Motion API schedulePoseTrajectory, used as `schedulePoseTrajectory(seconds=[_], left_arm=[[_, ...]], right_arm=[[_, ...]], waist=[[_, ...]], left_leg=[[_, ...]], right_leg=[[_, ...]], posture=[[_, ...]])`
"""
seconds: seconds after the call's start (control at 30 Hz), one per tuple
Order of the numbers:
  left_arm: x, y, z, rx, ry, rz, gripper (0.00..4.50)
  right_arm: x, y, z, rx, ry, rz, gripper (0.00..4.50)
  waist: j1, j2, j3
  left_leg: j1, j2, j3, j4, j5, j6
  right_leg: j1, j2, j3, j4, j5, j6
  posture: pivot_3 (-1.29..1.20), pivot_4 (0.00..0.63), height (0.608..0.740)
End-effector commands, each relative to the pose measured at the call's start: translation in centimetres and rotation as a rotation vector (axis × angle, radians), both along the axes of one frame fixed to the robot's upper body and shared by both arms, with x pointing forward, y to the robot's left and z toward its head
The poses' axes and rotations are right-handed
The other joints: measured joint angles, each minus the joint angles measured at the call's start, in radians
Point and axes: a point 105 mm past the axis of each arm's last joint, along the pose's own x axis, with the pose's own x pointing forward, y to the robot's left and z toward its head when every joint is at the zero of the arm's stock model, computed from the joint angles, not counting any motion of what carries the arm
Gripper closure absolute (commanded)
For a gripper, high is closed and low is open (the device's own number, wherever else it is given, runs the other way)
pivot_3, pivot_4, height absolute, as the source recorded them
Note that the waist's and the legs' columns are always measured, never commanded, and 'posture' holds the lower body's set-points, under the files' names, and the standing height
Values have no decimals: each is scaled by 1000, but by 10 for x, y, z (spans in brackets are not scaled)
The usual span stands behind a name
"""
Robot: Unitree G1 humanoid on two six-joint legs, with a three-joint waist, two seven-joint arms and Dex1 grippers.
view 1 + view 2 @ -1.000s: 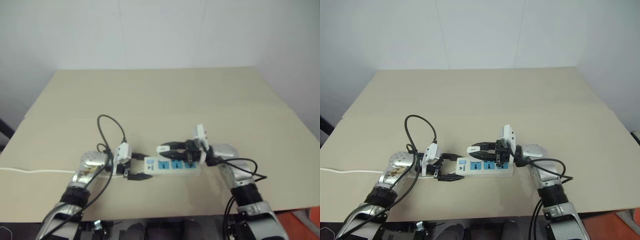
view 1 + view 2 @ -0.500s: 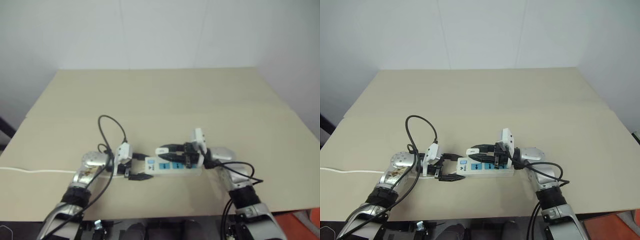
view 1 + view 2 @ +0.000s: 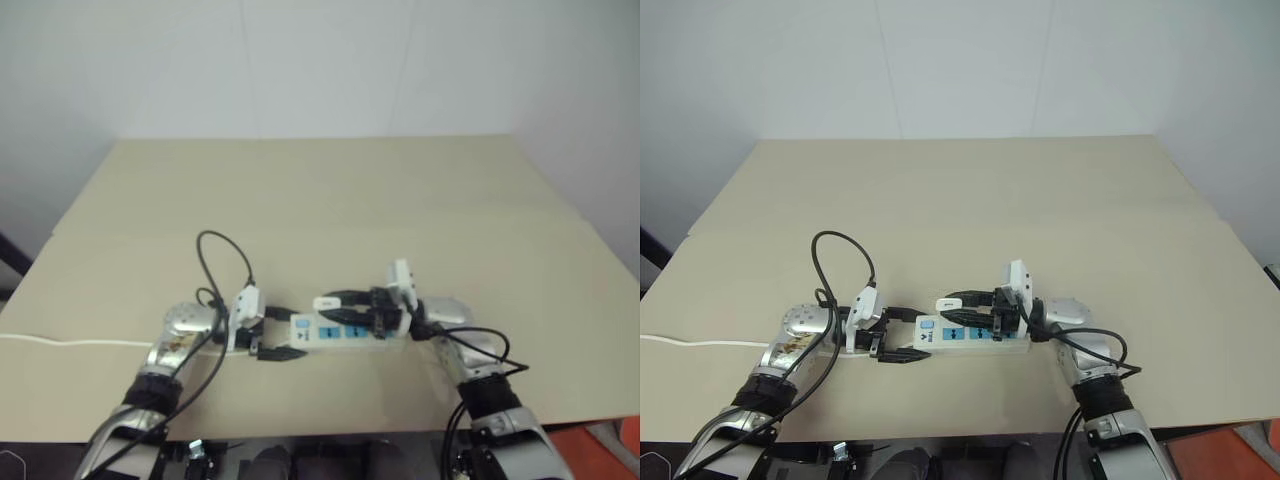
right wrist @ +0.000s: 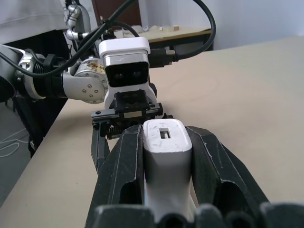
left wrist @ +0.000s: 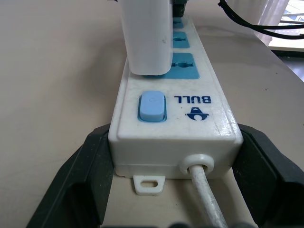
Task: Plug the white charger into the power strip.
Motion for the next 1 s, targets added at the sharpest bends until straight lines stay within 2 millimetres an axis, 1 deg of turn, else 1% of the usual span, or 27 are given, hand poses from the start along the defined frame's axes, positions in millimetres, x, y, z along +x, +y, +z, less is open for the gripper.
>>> schedulePoseTrajectory(seconds=[0.03, 0.2, 0.47, 1.0], left_arm=[[1, 1, 1, 8, -1, -1, 1242], [2, 2, 2, 9, -2, 2, 1242], [1, 2, 2, 12, 0, 0, 1242], [0, 2, 2, 9, 11, -5, 1242]], right_arm=[[3, -10, -13, -31, 7, -21, 3395], [5, -13, -16, -20, -27, -23, 3395], [3, -10, -23, -28, -36, -7, 3395], [0, -7, -46, -143, 41, 27, 3395]], waist=[[0, 0, 0], [0, 0, 0], [-1, 0, 0], [-2, 1, -2]], left_leg=[[1, 0, 0, 0, 0, 0], [3, 0, 0, 0, 0, 0], [3, 0, 0, 0, 0, 0], [6, 0, 0, -1, 0, 0]], right_leg=[[1, 0, 0, 0, 0, 0], [2, 0, 0, 0, 0, 0], [2, 0, 0, 0, 0, 0], [3, 0, 1, 1, 0, 0]], posture=[[0, 150, 740], [0, 150, 740], [0, 150, 740], [0, 150, 740]])
